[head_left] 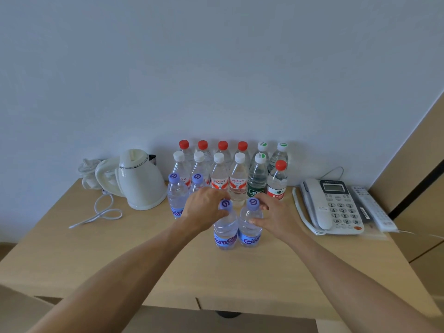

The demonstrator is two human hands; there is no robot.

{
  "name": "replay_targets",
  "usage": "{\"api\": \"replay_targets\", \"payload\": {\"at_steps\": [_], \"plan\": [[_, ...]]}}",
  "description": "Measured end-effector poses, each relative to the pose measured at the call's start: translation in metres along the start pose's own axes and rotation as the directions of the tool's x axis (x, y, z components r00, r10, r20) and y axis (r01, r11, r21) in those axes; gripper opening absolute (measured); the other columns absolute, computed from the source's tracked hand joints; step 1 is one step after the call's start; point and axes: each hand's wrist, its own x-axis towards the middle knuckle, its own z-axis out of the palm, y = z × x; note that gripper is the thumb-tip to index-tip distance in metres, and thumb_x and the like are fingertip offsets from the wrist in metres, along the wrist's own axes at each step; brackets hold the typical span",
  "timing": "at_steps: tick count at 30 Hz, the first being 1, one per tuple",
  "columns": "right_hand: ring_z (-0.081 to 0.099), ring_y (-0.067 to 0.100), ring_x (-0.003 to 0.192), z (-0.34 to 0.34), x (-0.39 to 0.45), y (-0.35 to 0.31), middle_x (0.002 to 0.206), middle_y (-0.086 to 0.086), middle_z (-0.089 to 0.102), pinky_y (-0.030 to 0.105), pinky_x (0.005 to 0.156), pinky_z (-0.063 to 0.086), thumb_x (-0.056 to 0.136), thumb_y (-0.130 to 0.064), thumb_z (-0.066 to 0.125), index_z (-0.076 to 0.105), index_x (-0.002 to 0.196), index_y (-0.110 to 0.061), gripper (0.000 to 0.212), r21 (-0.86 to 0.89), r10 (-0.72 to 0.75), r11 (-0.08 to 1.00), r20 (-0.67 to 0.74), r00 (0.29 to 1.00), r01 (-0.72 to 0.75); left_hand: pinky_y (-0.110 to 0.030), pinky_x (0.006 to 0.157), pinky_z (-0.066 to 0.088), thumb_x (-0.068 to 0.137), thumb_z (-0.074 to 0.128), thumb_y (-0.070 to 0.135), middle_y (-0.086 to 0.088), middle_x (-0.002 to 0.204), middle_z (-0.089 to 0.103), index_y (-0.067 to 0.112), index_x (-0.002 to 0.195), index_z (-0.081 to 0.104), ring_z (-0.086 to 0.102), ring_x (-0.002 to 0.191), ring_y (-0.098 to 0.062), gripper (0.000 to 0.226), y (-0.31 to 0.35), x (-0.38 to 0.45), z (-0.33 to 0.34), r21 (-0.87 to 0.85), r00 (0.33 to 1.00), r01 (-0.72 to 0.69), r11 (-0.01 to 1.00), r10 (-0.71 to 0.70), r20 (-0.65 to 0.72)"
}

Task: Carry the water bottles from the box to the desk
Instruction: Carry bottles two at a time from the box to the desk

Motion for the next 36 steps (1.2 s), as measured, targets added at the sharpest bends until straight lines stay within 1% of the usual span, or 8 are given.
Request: {"api": "replay_targets", "payload": {"at_steps": [4, 8, 10, 13, 19, 28, 33, 36], "plan": [[0.052, -0.010, 0.081, 0.001, -0.002, 0.001, 0.088, -0.023, 0.059, 0.006, 0.070, 0.034, 0.071, -0.018, 0.087, 0.064, 0.113, -0.022, 0.048, -0.010, 0.001, 1.000, -0.013, 1.000, -0.001, -0.034, 0.074, 0.053, 0.080, 0.079, 0.030, -0.002, 0.098, 0.072, 0.023, 0.111, 0.074, 0.066, 0.094, -0.023, 0.032, -0.001, 0.013, -0.002, 0.067, 1.000, -0.018, 0.998, 0.018, 0.000], [0.053, -0.015, 0.088, 0.004, -0.003, 0.003, 0.092, -0.025, 0.061, 0.006, 0.070, 0.034, 0.071, -0.018, 0.086, 0.064, 0.112, -0.023, 0.047, 0.002, 0.009, 1.000, -0.013, 1.000, -0.009, -0.029, 0.072, 0.042, 0.082, 0.081, 0.033, -0.007, 0.104, 0.071, 0.024, 0.119, 0.073, 0.065, 0.100, -0.027, 0.039, -0.003, 0.034, -0.004, 0.137, 0.999, -0.033, 0.990, 0.033, 0.000], [0.053, -0.016, 0.090, 0.004, -0.003, 0.003, 0.094, -0.028, 0.061, 0.007, 0.072, 0.036, 0.072, -0.020, 0.085, 0.063, 0.111, -0.025, 0.046, -0.005, 0.021, 1.000, -0.013, 1.000, -0.021, -0.031, 0.073, 0.047, 0.083, 0.081, 0.031, -0.007, 0.104, 0.072, 0.024, 0.119, 0.073, 0.066, 0.100, -0.028, 0.037, -0.004, 0.047, -0.007, 0.148, 1.000, -0.021, 0.989, 0.021, 0.004], [0.051, -0.020, 0.090, 0.003, -0.004, 0.001, 0.093, -0.031, 0.059, 0.003, 0.069, 0.033, 0.073, -0.021, 0.085, 0.061, 0.112, -0.028, 0.047, -0.019, 0.023, 1.000, -0.014, 1.000, -0.024, -0.040, 0.082, 0.056, 0.085, 0.080, 0.029, -0.009, 0.108, 0.072, 0.019, 0.120, 0.071, 0.066, 0.101, -0.028, 0.038, -0.007, 0.064, -0.012, 0.177, 0.999, -0.017, 0.984, 0.010, 0.039], [0.048, -0.024, 0.093, 0.003, -0.007, 0.001, 0.091, -0.027, 0.059, -0.003, 0.070, 0.034, 0.074, -0.015, 0.084, 0.062, 0.112, -0.021, 0.044, 0.001, 0.022, 1.000, -0.033, 0.999, -0.022, -0.041, 0.087, 0.058, 0.085, 0.080, 0.025, -0.010, 0.112, 0.072, 0.016, 0.121, 0.070, 0.067, 0.100, -0.028, 0.038, -0.015, 0.084, -0.016, 0.202, 0.996, -0.053, 0.978, 0.036, 0.086], [0.050, -0.019, 0.090, 0.004, -0.010, -0.001, 0.087, -0.028, 0.056, 0.002, 0.067, 0.035, 0.074, -0.016, 0.083, 0.062, 0.112, -0.020, 0.043, -0.013, 0.036, 0.999, -0.045, 0.998, -0.037, -0.043, 0.088, 0.058, 0.085, 0.080, 0.029, -0.011, 0.112, 0.072, 0.015, 0.122, 0.069, 0.068, 0.100, -0.029, 0.042, -0.015, 0.089, -0.015, 0.217, 0.993, -0.072, 0.973, 0.050, 0.108], [0.052, -0.012, 0.091, 0.004, -0.009, -0.003, 0.097, -0.025, 0.061, 0.007, 0.072, 0.034, 0.077, -0.018, 0.082, 0.062, 0.115, -0.022, 0.044, 0.002, 0.060, 0.998, -0.025, 0.998, -0.060, -0.042, 0.089, 0.058, 0.085, 0.081, 0.030, -0.011, 0.113, 0.072, 0.015, 0.124, 0.069, 0.069, 0.101, -0.029, 0.044, -0.014, 0.089, -0.016, 0.225, 0.993, -0.059, 0.973, 0.036, 0.109], [0.055, -0.003, 0.093, 0.005, -0.008, -0.005, 0.102, -0.018, 0.065, 0.009, 0.074, 0.038, 0.076, -0.018, 0.082, 0.061, 0.115, -0.022, 0.044, 0.002, 0.068, 0.998, -0.026, 0.997, -0.068, -0.042, 0.088, 0.059, 0.085, 0.081, 0.030, -0.011, 0.113, 0.072, 0.014, 0.125, 0.069, 0.069, 0.101, -0.029, 0.045, -0.014, 0.088, -0.016, 0.227, 0.993, -0.056, 0.972, 0.031, 0.112]]}}
